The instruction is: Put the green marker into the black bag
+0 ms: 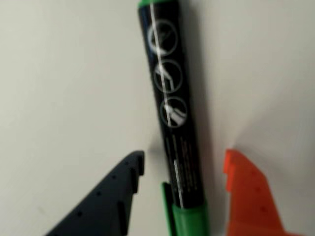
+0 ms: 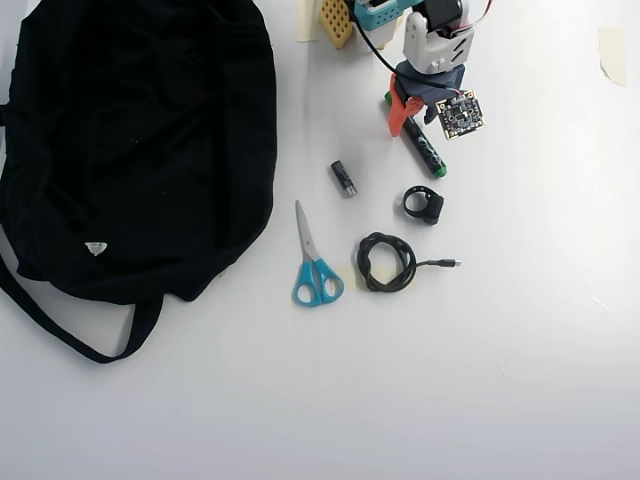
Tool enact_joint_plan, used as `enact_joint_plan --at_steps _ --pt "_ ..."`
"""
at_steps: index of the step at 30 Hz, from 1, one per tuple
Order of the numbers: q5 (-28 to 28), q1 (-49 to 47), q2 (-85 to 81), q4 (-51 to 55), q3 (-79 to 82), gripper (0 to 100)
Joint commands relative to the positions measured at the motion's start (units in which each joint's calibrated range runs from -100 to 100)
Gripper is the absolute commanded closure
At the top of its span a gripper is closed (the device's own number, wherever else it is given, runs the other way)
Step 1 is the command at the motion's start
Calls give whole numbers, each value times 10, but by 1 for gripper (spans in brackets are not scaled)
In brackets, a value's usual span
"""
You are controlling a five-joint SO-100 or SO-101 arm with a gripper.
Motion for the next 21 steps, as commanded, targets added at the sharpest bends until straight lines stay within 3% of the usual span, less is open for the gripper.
enact_joint_plan --at_steps 1,16,21 --pt "1 4 -1 -33 10 79" --pt "0 4 -1 -40 21 80" --pt "0 7 -1 -40 24 92"
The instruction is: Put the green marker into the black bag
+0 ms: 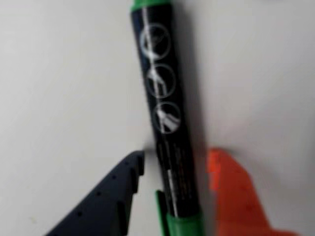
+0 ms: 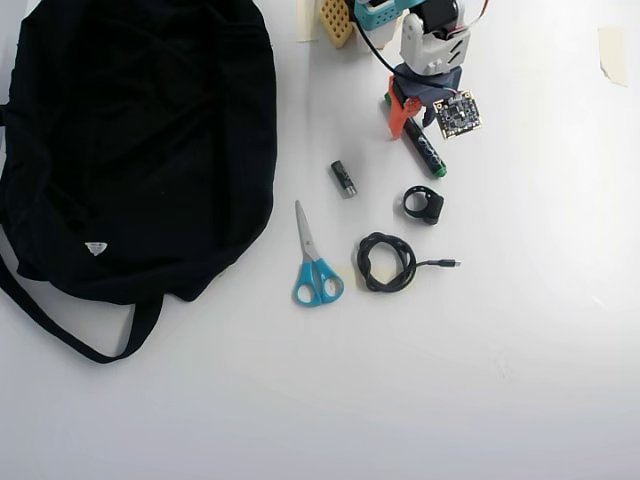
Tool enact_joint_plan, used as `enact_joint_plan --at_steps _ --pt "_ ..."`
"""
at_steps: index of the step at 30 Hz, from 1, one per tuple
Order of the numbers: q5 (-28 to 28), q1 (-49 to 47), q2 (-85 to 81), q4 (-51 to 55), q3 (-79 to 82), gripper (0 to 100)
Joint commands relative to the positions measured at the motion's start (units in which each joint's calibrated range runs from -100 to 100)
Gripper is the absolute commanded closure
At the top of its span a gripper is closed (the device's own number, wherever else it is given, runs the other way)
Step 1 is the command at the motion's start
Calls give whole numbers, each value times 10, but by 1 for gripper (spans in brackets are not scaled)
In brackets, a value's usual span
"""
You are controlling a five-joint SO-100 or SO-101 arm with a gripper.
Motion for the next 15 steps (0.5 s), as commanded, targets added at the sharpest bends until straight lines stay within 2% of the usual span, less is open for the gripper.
enact_joint_plan --at_steps 1,3,15 --pt "-3 1 -1 -5 4 96" --pt "-3 2 -1 -5 6 98" --pt "0 12 -2 -5 6 98"
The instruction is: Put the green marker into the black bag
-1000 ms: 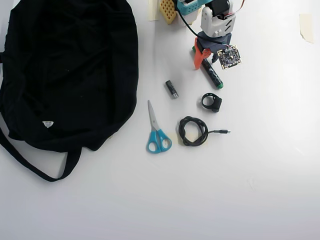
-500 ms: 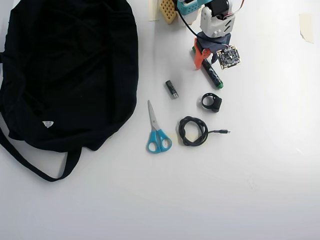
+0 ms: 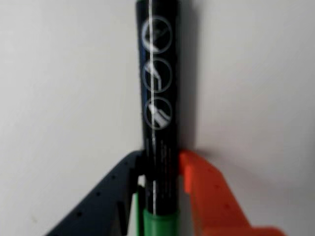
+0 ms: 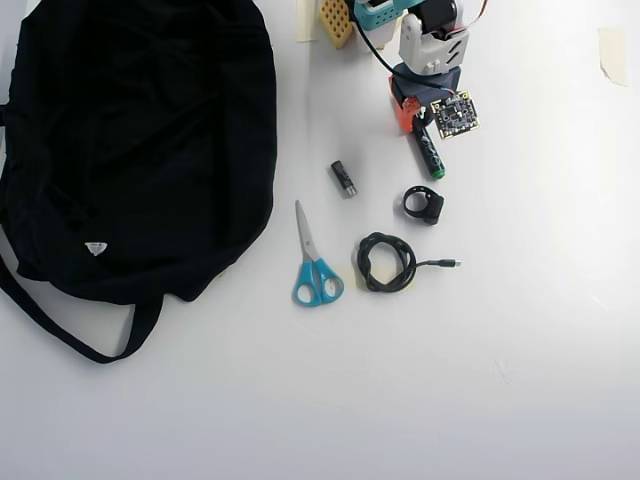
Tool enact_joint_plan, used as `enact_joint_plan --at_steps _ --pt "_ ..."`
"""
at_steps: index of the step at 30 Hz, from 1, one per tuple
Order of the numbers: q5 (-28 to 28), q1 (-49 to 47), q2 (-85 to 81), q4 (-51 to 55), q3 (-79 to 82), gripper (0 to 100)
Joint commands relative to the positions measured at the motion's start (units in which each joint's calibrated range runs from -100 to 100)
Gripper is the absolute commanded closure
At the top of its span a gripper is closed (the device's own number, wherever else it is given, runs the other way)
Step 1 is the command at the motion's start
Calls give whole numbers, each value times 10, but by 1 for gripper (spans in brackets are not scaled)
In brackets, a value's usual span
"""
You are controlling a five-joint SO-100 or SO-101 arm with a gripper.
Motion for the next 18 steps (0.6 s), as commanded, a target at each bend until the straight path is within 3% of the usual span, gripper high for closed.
enact_joint_plan --at_steps 1,18 --pt "2 9 -2 -4 0 98" --pt "4 3 -13 -4 -44 98"
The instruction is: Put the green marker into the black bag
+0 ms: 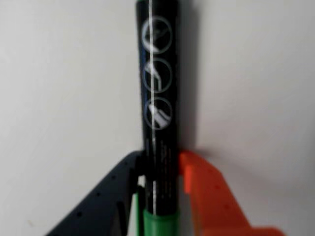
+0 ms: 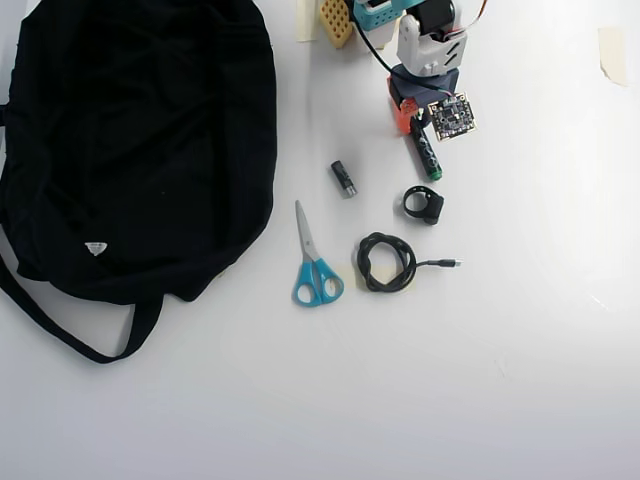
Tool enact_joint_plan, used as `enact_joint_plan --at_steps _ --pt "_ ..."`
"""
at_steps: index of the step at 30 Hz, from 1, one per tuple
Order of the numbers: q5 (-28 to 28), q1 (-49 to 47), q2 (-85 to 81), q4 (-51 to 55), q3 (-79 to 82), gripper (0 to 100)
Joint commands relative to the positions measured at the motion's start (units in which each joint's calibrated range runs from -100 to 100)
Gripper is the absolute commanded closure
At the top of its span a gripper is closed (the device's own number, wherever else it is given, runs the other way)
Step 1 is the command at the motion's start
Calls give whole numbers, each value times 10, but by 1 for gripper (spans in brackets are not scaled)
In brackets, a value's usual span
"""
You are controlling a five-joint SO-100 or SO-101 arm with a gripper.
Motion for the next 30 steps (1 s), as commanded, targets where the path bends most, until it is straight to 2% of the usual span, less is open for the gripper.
enact_joint_plan --at_steps 1,10,30 --pt "3 -3 -11 -4 -41 98" --pt "3 6 -11 3 -82 98" --pt "-1 124 -12 4 -196 98"
